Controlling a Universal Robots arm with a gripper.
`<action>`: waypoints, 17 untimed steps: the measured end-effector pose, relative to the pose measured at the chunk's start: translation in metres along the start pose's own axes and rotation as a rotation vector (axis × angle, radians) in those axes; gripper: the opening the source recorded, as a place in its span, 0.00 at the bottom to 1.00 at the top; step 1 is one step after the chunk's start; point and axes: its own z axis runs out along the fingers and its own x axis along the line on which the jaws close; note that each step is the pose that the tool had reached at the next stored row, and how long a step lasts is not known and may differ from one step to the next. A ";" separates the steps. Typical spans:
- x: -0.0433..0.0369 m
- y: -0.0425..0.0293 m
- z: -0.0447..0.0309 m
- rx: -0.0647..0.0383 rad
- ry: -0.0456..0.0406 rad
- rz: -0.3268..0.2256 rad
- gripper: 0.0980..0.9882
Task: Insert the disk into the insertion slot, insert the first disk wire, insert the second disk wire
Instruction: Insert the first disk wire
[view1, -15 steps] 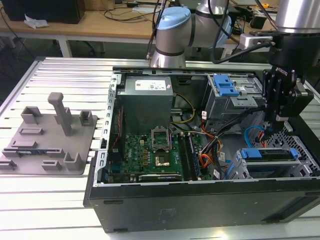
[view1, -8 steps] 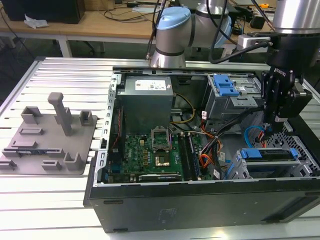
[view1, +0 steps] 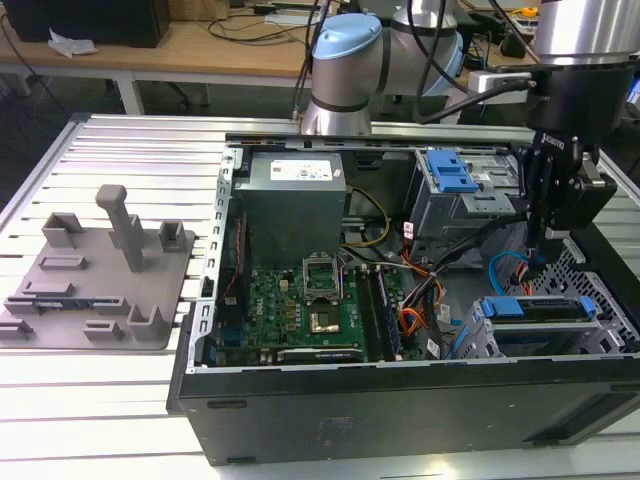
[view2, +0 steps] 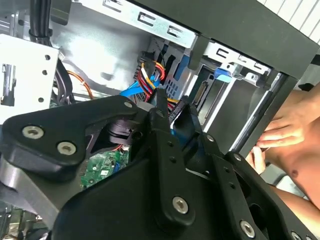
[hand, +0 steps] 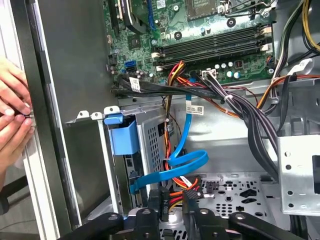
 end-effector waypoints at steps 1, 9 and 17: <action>-0.0006 0.0004 0.0005 0.003 0.0020 -0.003 0.25; -0.0023 0.0022 0.0014 0.017 0.0318 -0.022 0.25; -0.0039 0.0029 0.0030 0.022 0.0734 -0.026 0.25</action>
